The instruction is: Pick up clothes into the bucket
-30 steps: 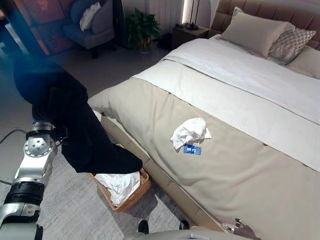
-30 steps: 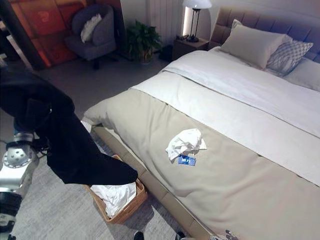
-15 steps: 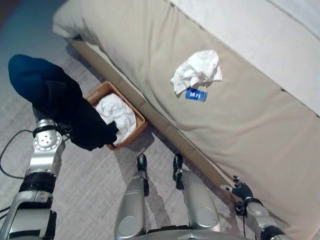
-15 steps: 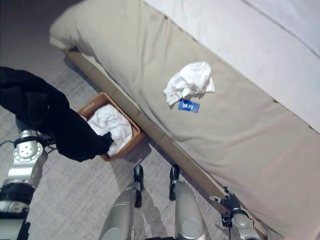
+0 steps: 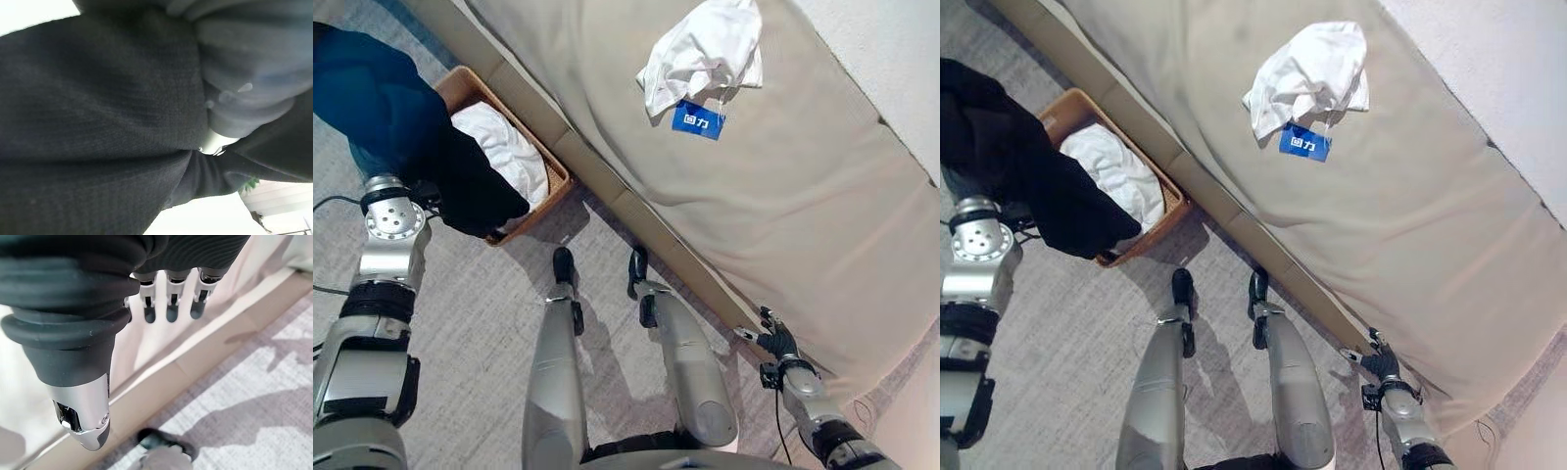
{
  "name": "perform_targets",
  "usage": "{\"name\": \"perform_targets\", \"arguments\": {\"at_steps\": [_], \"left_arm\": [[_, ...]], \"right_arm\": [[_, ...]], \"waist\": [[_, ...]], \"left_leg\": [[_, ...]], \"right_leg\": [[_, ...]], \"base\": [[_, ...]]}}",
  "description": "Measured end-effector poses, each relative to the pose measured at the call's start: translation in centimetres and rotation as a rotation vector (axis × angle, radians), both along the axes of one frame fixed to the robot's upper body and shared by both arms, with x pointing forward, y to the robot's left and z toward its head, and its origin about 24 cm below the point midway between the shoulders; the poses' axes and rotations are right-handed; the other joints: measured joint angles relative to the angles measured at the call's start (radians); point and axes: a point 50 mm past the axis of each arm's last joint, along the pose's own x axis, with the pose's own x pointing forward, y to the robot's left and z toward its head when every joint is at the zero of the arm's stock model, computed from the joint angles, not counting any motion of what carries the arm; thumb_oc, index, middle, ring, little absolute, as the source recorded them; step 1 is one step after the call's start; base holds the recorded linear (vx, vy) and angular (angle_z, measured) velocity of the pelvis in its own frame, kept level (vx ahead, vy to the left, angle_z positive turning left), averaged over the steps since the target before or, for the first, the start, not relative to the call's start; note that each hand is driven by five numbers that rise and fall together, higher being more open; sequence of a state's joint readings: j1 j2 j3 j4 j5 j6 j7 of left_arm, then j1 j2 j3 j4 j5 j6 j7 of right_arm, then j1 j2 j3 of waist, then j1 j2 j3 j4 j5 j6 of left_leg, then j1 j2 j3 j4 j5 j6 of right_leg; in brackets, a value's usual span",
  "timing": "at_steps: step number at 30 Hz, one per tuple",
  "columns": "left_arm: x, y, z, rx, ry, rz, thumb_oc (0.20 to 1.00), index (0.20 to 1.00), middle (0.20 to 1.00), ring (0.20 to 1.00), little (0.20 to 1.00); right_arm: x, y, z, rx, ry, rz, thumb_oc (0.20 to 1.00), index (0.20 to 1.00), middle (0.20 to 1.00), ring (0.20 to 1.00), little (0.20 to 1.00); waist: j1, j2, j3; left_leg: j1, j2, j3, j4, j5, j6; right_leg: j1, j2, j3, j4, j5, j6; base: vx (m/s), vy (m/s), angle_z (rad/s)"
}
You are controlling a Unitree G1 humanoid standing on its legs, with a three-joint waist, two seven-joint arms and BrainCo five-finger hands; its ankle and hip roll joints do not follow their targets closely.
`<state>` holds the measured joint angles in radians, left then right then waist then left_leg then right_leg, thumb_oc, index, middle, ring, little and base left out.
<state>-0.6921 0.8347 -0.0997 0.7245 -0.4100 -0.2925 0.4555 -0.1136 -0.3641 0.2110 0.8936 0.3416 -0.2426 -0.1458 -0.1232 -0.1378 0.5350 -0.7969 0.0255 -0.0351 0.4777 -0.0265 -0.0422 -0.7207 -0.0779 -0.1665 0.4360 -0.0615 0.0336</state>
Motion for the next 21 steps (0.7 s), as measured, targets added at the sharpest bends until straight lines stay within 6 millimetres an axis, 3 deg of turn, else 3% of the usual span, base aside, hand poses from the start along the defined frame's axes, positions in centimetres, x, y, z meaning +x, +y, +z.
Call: {"name": "perform_targets", "arguments": {"at_steps": [7,8,11,21], "left_arm": [[0.3,1.1,-0.6,-0.058,0.031,0.057,0.2,0.2,0.2,0.2,0.2],[0.5,1.1,-0.3,-0.067,0.023,0.061,1.0,1.0,1.0,1.0,1.0],[0.7,1.2,0.2,-0.108,0.001,0.068,1.0,1.0,1.0,1.0,1.0],[1.4,1.4,-1.0,-0.235,0.049,0.084,1.0,1.0,1.0,1.0,1.0]], "right_arm": [[0.4,0.3,0.4,0.004,-0.043,-0.006,1.0,1.0,1.0,1.0,1.0],[0.4,0.4,0.4,0.002,-0.045,-0.006,1.0,1.0,1.0,1.0,1.0],[0.8,0.7,0.6,0.002,-0.053,-0.001,1.0,1.0,1.0,1.0,1.0],[0.9,1.5,0.5,0.015,-0.054,0.021,1.0,1.0,1.0,1.0,1.0]], "waist": [[-0.007,-0.007,-0.001],[-0.006,-0.007,-0.001],[-0.011,-0.011,-0.003],[-0.03,-0.017,-0.008]], "left_leg": [[-0.088,-0.01,-0.014,0.055,-0.013,0.008],[-0.103,-0.013,-0.019,0.058,-0.014,0.009],[-0.145,-0.015,-0.027,0.07,-0.013,0.01],[-0.183,-0.02,-0.033,0.054,-0.002,0.026]], "right_leg": [[-0.066,-0.01,-0.011,0.024,0.0,0.002],[-0.079,-0.013,-0.016,0.029,0.0,0.002],[-0.112,-0.014,-0.025,0.034,0.001,0.004],[-0.137,-0.015,-0.034,0.001,0.024,0.013]], "base": [[0.0,0.018,0.03],[0.01,0.006,0.08],[0.01,-0.001,0.05],[0.0,0.006,0.01]]}}
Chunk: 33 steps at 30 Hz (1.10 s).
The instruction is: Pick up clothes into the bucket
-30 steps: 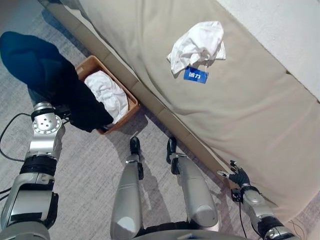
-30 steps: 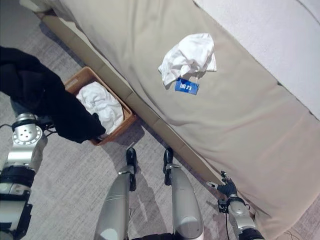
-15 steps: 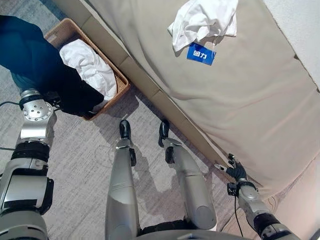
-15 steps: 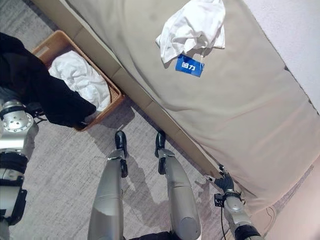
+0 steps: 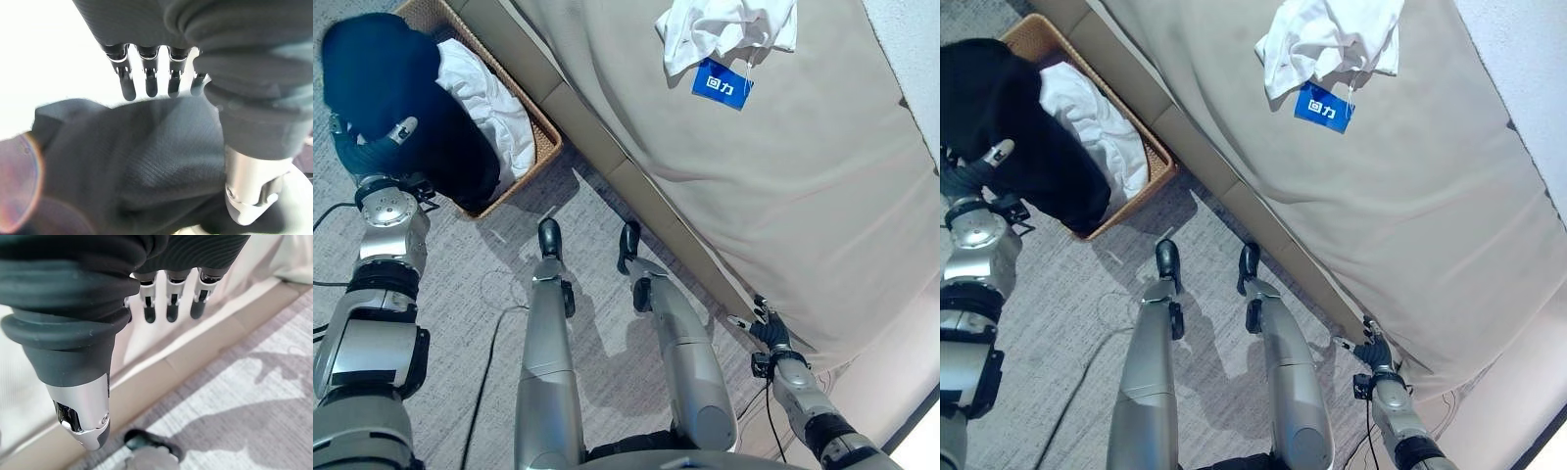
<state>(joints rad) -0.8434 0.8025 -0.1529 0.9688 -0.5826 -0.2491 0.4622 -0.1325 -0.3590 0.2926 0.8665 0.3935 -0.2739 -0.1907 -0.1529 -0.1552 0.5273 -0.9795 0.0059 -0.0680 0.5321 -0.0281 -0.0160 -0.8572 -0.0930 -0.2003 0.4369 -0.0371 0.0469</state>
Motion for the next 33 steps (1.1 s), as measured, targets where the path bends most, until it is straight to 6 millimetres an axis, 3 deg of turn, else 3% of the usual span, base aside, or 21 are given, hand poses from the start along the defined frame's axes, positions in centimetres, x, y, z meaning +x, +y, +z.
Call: {"name": "perform_targets", "arguments": {"at_steps": [7,10,13,15,19,20,21,22,23,26,28,30,33], "left_arm": [[0.4,-0.2,-0.1,0.029,0.055,-0.008,1.0,1.0,1.0,1.0,1.0],[0.2,0.2,-0.5,0.048,0.09,0.01,1.0,1.0,1.0,1.0,1.0],[-0.5,0.7,-1.8,0.041,0.126,0.026,1.0,1.0,1.0,1.0,1.0],[-1.4,0.7,-3.1,0.062,0.141,0.028,1.0,1.0,1.0,1.0,1.0],[-2.4,0.3,-5.8,0.15,0.236,0.025,1.0,1.0,1.0,1.0,1.0],[-3.1,-0.5,-6.9,0.25,0.281,-0.004,1.0,1.0,1.0,1.0,1.0],[-3.2,-1.0,-7.4,0.283,0.298,-0.026,1.0,1.0,1.0,1.0,1.0],[-3.8,-1.5,-9.0,0.361,0.373,-0.062,1.0,1.0,1.0,1.0,1.0],[-3.9,-2.0,-9.5,0.396,0.399,-0.091,1.0,1.0,1.0,1.0,1.0],[-4.5,-6.3,-13.1,0.498,0.49,-0.318,1.0,1.0,1.0,1.0,1.0],[-5.0,-8.5,-13.9,0.518,0.473,-0.436,1.0,1.0,1.0,1.0,1.0],[-5.4,-10.5,-16.3,0.454,0.503,-0.499,1.0,1.0,1.0,1.0,1.0],[-6.8,-13.4,-20.4,0.409,0.633,-0.628,1.0,1.0,1.0,1.0,1.0]], "right_arm": [[0.6,0.3,0.6,0.002,-0.034,0.002,1.0,1.0,1.0,1.0,1.0],[2.2,0.5,2.4,-0.012,-0.122,0.006,1.0,1.0,1.0,1.0,1.0],[4.6,0.6,6.6,-0.084,-0.302,0.035,1.0,1.0,1.0,1.0,1.0],[6.5,-0.4,12.0,-0.22,-0.526,0.023,1.0,1.0,1.0,1.0,1.0],[8.3,-2.3,19.6,-0.424,-0.797,-0.033,1.0,1.0,1.0,1.0,1.0],[8.9,-3.2,24.2,-0.532,-0.952,-0.091,1.0,1.0,1.0,1.0,1.0],[8.8,-3.6,25.3,-0.55,-0.994,-0.126,1.0,1.0,1.0,1.0,1.0],[9.1,-3.8,27.9,-0.588,-1.077,-0.168,1.0,1.0,1.0,1.0,1.0],[9.2,-3.8,28.9,-0.608,-1.106,-0.169,1.0,1.0,1.0,1.0,1.0],[9.1,-3.5,34.1,-0.746,-1.259,-0.163,1.0,1.0,1.0,1.0,1.0],[9.2,-4.0,36.2,-0.824,-1.291,-0.174,1.0,1.0,1.0,1.0,1.0],[10.1,-4.0,38.0,-0.867,-1.287,-0.186,1.0,1.0,1.0,1.0,1.0],[11.9,-3.1,40.8,-0.929,-1.267,-0.179,1.0,1.0,1.0,1.0,1.0]], "waist": [[0.002,0.0,0.0],[0.0,0.0,0.0],[0.003,0.0,0.0],[0.002,0.001,0.0],[0.031,0.002,0.001],[0.043,0.005,0.003],[0.049,0.006,0.003],[0.076,0.013,0.007],[0.084,0.02,0.007],[0.112,0.081,0.009],[0.138,0.108,0.008],[0.17,0.133,0.007],[0.173,0.152,0.005]], "left_leg": [[0.04,-0.008,0.009,-0.037,0.008,0.007],[0.066,-0.012,0.016,-0.06,0.013,0.009],[0.094,-0.013,0.026,-0.087,0.024,0.011],[0.13,-0.016,0.044,-0.133,0.04,0.004],[0.178,-0.021,0.054,-0.203,0.073,0.007],[0.203,-0.021,0.062,-0.245,0.092,0.001],[0.214,-0.022,0.064,-0.258,0.098,0.0],[0.237,-0.024,0.062,-0.277,0.102,0.002],[0.246,-0.025,0.062,-0.286,0.106,-0.001],[0.309,-0.04,0.046,-0.34,0.126,-0.006],[0.327,-0.05,0.036,-0.352,0.133,-0.007],[0.348,-0.06,0.026,-0.354,0.135,-0.007],[0.382,-0.074,0.002,-0.388,0.155,-0.021]], "right_leg": [[0.032,-0.008,0.001,-0.023,0.006,0.003],[0.048,-0.014,0.004,-0.032,0.007,0.004],[0.063,-0.015,0.013,-0.049,0.013,0.005],[0.079,-0.019,0.028,-0.069,0.019,0.007],[0.093,-0.025,0.035,-0.082,0.025,0.007],[0.097,-0.027,0.042,-0.087,0.025,0.007],[0.101,-0.028,0.043,-0.087,0.025,0.007],[0.116,-0.029,0.04,-0.084,0.018,0.001],[0.12,-0.03,0.041,-0.083,0.016,-0.001],[0.161,-0.045,0.028,-0.07,-0.007,0.0],[0.164,-0.057,0.024,-0.039,-0.025,0.0],[0.178,-0.068,0.019,-0.011,-0.048,0.004],[0.188,-0.086,0.005,0.025,-0.076,0.002]], "base": [[-0.01,0.008,0.01],[0.0,0.0,0.0],[-0.03,0.015,-0.04],[0.01,0.019,-0.07],[-0.02,0.005,-0.01],[0.05,-0.028,-0.03],[0.05,-0.029,0.02],[0.08,-0.055,0.05],[0.06,-0.041,0.08],[0.06,-0.072,0.2],[0.04,-0.093,0.22],[0.04,-0.169,0.21],[0.02,-0.139,0.21]]}}
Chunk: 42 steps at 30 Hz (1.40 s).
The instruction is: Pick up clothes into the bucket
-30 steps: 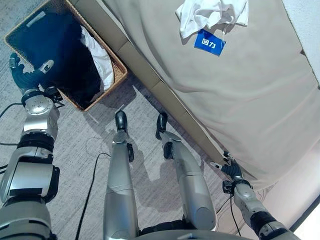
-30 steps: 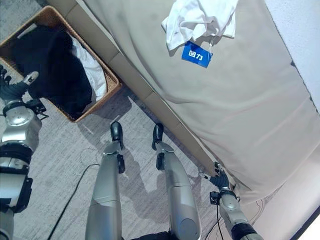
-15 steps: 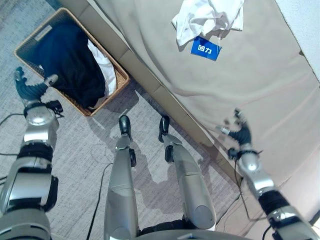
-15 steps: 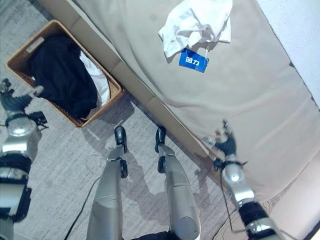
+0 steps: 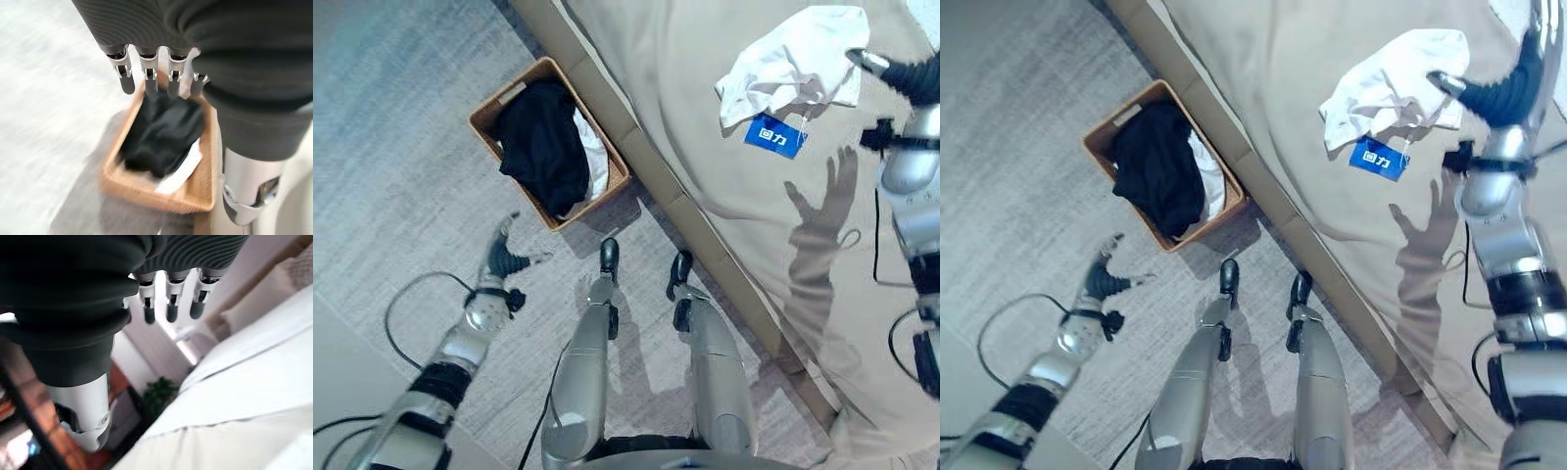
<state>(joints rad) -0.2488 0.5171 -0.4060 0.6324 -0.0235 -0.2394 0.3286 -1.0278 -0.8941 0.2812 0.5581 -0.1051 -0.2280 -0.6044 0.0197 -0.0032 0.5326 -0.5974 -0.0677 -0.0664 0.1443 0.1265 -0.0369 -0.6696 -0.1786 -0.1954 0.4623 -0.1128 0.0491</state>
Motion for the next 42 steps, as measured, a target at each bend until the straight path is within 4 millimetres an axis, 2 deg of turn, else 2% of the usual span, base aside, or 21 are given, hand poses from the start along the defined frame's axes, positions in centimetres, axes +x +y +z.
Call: {"name": "perform_targets", "arguments": {"at_steps": [1,2,3,4,7,8,11,18,20,26,34,35,36,37,42], "left_arm": [[-0.2,-0.2,-0.5,0.005,0.025,-0.007,1.0,1.0,1.0,1.0,1.0],[-0.8,-1.8,-2.0,-0.007,0.088,-0.058,1.0,1.0,1.0,1.0,1.0],[-1.2,-2.6,-2.6,-0.016,0.114,-0.083,1.0,1.0,1.0,1.0,1.0],[-1.8,-4.2,-3.5,-0.034,0.153,-0.132,1.0,1.0,1.0,1.0,1.0],[-2.9,-6.2,-4.8,-0.087,0.205,-0.176,1.0,1.0,1.0,1.0,1.0],[-3.1,-6.6,-4.8,-0.124,0.21,-0.177,1.0,1.0,1.0,1.0,1.0],[-3.0,-7.2,-4.3,-0.192,0.194,-0.181,1.0,1.0,1.0,1.0,1.0],[-2.8,-8.0,-4.0,-0.296,0.19,-0.164,1.0,1.0,1.0,1.0,1.0],[-2.4,-8.4,-3.3,-0.377,0.16,-0.133,1.0,1.0,1.0,1.0,1.0],[-1.9,-9.0,-2.2,-0.456,0.115,-0.127,1.0,1.0,1.0,1.0,1.0],[-2.0,-10.9,-2.1,-0.482,0.127,-0.18,1.0,1.0,1.0,1.0,1.0],[-2.1,-11.2,-2.1,-0.482,0.128,-0.193,1.0,1.0,1.0,1.0,1.0],[-2.1,-11.3,-2.0,-0.483,0.128,-0.199,1.0,1.0,1.0,1.0,1.0],[-2.0,-11.4,-2.0,-0.484,0.129,-0.204,1.0,1.0,1.0,1.0,1.0],[-1.7,-11.5,-1.7,-0.484,0.119,-0.207,1.0,1.0,1.0,1.0,1.0]], "right_arm": [[0.4,0.1,0.7,-0.011,0.007,-0.016,1.0,1.0,1.0,1.0,1.0],[1.0,-0.2,1.8,-0.015,0.029,-0.055,1.0,1.0,1.0,1.0,1.0],[1.3,-0.3,2.1,-0.012,0.042,-0.071,1.0,1.0,1.0,1.0,1.0],[2.0,-1.0,2.8,-0.044,0.106,-0.145,1.0,1.0,1.0,1.0,1.0],[2.3,-2.3,4.6,-0.009,0.15,-0.228,1.0,1.0,1.0,1.0,1.0],[2.4,-3.0,4.8,0.0,0.196,-0.269,1.0,1.0,1.0,1.0,1.0],[2.4,-4.5,4.7,0.047,0.282,-0.327,1.0,1.0,1.0,1.0,1.0],[2.1,-7.2,3.0,0.111,0.434,-0.401,1.0,1.0,1.0,1.0,1.0],[1.4,-8.7,2.6,0.139,0.471,-0.45,1.0,1.0,1.0,1.0,1.0],[1.2,-9.1,2.5,0.143,0.483,-0.459,1.0,1.0,1.0,1.0,1.0],[1.0,-9.4,2.9,0.135,0.507,-0.459,1.0,1.0,1.0,1.0,1.0],[0.9,-9.3,3.2,0.136,0.501,-0.458,0.435,0.435,0.435,0.435,0.435],[0.9,-9.3,3.4,0.137,0.497,-0.456,0.335,0.335,0.335,0.335,0.335],[0.9,-9.2,3.6,0.136,0.491,-0.453,0.2,0.2,0.2,0.2,0.2],[0.7,-8.8,4.5,0.131,0.462,-0.442,0.2,0.2,0.2,0.2,0.2]], "waist": [[-0.007,0.005,0.001],[-0.001,0.01,0.003],[0.014,0.015,0.002],[0.025,0.021,0.0],[0.06,0.034,-0.002],[0.08,0.04,-0.002],[0.09,0.061,-0.003],[0.078,0.113,-0.014],[0.077,0.138,-0.017],[0.079,0.164,-0.02],[0.079,0.167,-0.021],[0.078,0.168,-0.023],[0.078,0.168,-0.023],[0.077,0.169,-0.023],[0.076,0.168,-0.023]], "left_leg": [[0.003,-0.001,-0.005,-0.01,0.007,-0.002],[0.01,-0.001,-0.021,-0.031,0.025,-0.01],[0.011,-0.001,-0.033,-0.037,0.03,-0.013],[0.016,-0.002,-0.046,-0.06,0.045,-0.024],[0.01,-0.007,-0.075,-0.1,0.07,-0.025],[0.013,-0.009,-0.085,-0.12,0.072,-0.016],[0.007,-0.013,-0.1,-0.134,0.084,-0.007],[-0.051,-0.01,-0.102,-0.135,0.102,-0.016],[-0.078,-0.012,-0.102,-0.135,0.105,-0.015],[-0.147,-0.018,-0.099,-0.124,0.107,-0.011],[-0.194,-0.026,-0.098,-0.115,0.113,-0.011],[-0.201,-0.027,-0.098,-0.115,0.111,-0.013],[-0.204,-0.027,-0.098,-0.116,0.111,-0.013],[-0.212,-0.027,-0.097,-0.116,0.112,-0.012],[-0.219,-0.029,-0.097,-0.109,0.115,-0.009]], "right_leg": [[0.0,-0.005,-0.007,0.005,-0.002,-0.002],[-0.001,-0.009,-0.022,0.018,-0.014,-0.009],[-0.002,-0.011,-0.032,0.03,-0.022,-0.012],[-0.013,-0.017,-0.041,0.053,-0.039,-0.022],[-0.059,-0.038,-0.063,0.13,-0.078,-0.04],[-0.079,-0.044,-0.062,0.168,-0.097,-0.05],[-0.106,-0.057,-0.071,0.21,-0.121,-0.071],[-0.189,-0.063,-0.07,0.267,-0.135,-0.082],[-0.226,-0.069,-0.068,0.284,-0.136,-0.083],[-0.312,-0.074,-0.055,0.316,-0.14,-0.091],[-0.366,-0.083,-0.05,0.336,-0.141,-0.094],[-0.373,-0.083,-0.05,0.335,-0.141,-0.094],[-0.377,-0.083,-0.049,0.335,-0.141,-0.094],[-0.384,-0.083,-0.049,0.335,-0.14,-0.096],[-0.389,-0.084,-0.048,0.335,-0.138,-0.099]], "base": [[0.0,-0.167,0.36],[-0.01,-0.117,0.34],[0.07,-0.237,0.4],[0.0,-0.094,0.3],[0.06,-0.157,0.38],[0.01,-0.099,0.28],[-0.01,-0.088,0.23],[-0.01,-0.087,0.02],[-0.01,-0.035,0.02],[0.0,0.0,0.0],[0.0,-0.007,0.02],[0.0,0.0,0.0],[0.0,0.0,0.0],[0.0,0.0,0.0],[0.0,0.0,0.0]]}}
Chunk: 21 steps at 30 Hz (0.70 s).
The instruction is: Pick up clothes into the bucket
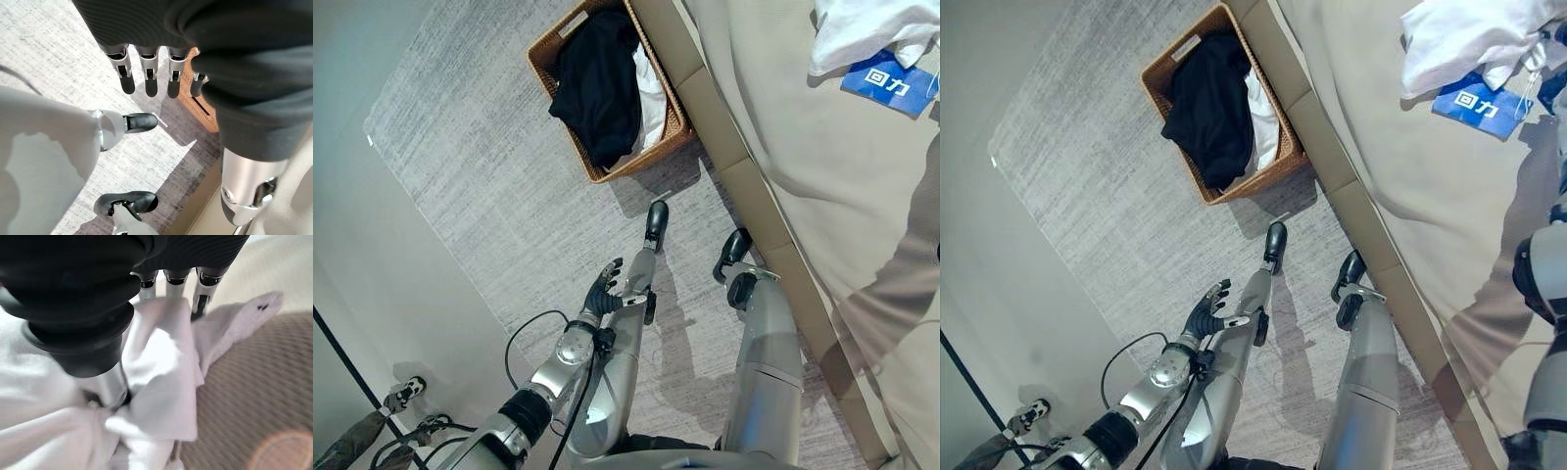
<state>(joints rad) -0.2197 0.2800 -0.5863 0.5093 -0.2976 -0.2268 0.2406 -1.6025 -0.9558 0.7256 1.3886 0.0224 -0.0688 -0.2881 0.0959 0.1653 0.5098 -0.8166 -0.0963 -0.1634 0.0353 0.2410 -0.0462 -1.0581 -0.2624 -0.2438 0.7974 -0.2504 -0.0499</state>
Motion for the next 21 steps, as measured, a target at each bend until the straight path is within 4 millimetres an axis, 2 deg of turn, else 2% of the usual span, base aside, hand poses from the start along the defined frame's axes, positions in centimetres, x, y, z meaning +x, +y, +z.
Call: {"name": "perform_targets", "arguments": {"at_steps": [3,6,10,11,12,13,14,17,21], "left_arm": [[0.4,0.0,0.2,0.003,-0.008,0.003,1.0,1.0,1.0,1.0,1.0],[1.1,0.6,0.7,0.001,-0.028,0.048,1.0,1.0,1.0,1.0,1.0],[1.4,1.2,0.7,0.01,-0.03,0.079,1.0,1.0,1.0,1.0,1.0],[1.5,1.7,0.6,0.015,-0.027,0.1,1.0,1.0,1.0,1.0,1.0],[1.4,1.9,0.5,0.021,-0.021,0.104,1.0,1.0,1.0,1.0,1.0],[1.6,2.3,0.5,0.033,-0.024,0.117,1.0,1.0,1.0,1.0,1.0],[1.7,2.6,0.6,0.037,-0.028,0.124,1.0,1.0,1.0,1.0,1.0],[1.9,3.6,0.7,0.052,-0.031,0.152,1.0,1.0,1.0,1.0,1.0],[1.9,6.5,1.2,0.11,-0.052,0.197,1.0,1.0,1.0,1.0,1.0]], "right_arm": [[0.2,0.6,0.3,-0.008,-0.016,0.023,0.2,0.2,0.2,0.2,0.2],[1.2,2.4,0.0,-0.031,-0.029,0.111,0.2,0.2,0.2,0.2,0.2],[2.4,4.6,-1.8,-0.058,-0.012,0.228,0.2,0.2,0.2,0.2,0.2],[2.8,6.0,-2.6,-0.067,-0.017,0.303,0.2,0.2,0.2,0.2,0.2],[2.9,6.5,-3.1,-0.072,-0.019,0.332,0.2,0.2,0.2,0.2,0.2],[3.1,7.3,-3.3,-0.079,-0.028,0.37,0.2,0.2,0.2,0.2,0.2],[3.0,7.9,-3.2,-0.076,-0.049,0.399,0.2,0.2,0.2,0.2,0.2],[2.9,7.5,-3.9,-0.016,-0.072,0.417,0.2,0.2,0.2,0.2,0.2],[2.7,7.4,-5.3,0.035,-0.087,0.447,0.2,0.2,0.2,0.2,0.2]], "waist": [[-0.002,0.0,0.0],[-0.022,-0.001,0.0],[-0.04,-0.005,-0.001],[-0.044,-0.012,0.0],[-0.049,-0.014,0.0],[-0.068,-0.025,-0.005],[-0.067,-0.027,-0.005],[-0.081,-0.049,0.001],[-0.086,-0.091,0.006]], "left_leg": [[0.0,0.0,0.0,0.008,0.001,-0.001],[0.019,0.002,-0.001,0.016,0.005,-0.006],[0.087,0.009,-0.002,0.023,0.007,-0.011],[0.12,0.015,0.0,0.026,0.003,-0.014],[0.134,0.016,-0.001,0.026,0.003,-0.015],[0.16,0.02,0.001,0.027,-0.003,-0.022],[0.179,0.028,0.003,0.037,-0.022,-0.023],[0.247,0.035,0.014,0.054,-0.03,-0.025],[0.422,0.061,0.054,0.053,-0.073,-0.007]], "right_leg": [[0.005,0.0,-0.001,0.0,0.0,0.0],[0.041,0.001,-0.012,-0.013,0.002,0.0],[0.127,0.011,-0.017,-0.046,0.012,0.009],[0.173,0.02,-0.02,-0.068,0.014,0.013],[0.192,0.023,-0.021,-0.074,0.015,0.016],[0.225,0.029,-0.02,-0.096,0.022,0.025],[0.258,0.043,-0.021,-0.119,0.027,0.041],[0.351,0.058,-0.019,-0.166,0.05,0.046],[0.559,0.108,0.013,-0.289,0.079,0.069]], "base": [[-0.04,0.016,0.01],[-0.06,0.026,0.02],[-0.06,0.053,-0.05],[-0.01,0.052,-0.08],[-0.02,0.081,-0.12],[-0.07,0.127,-0.16],[-0.07,0.107,-0.19],[0.0,0.077,-0.15],[0.07,0.097,-0.4]]}}
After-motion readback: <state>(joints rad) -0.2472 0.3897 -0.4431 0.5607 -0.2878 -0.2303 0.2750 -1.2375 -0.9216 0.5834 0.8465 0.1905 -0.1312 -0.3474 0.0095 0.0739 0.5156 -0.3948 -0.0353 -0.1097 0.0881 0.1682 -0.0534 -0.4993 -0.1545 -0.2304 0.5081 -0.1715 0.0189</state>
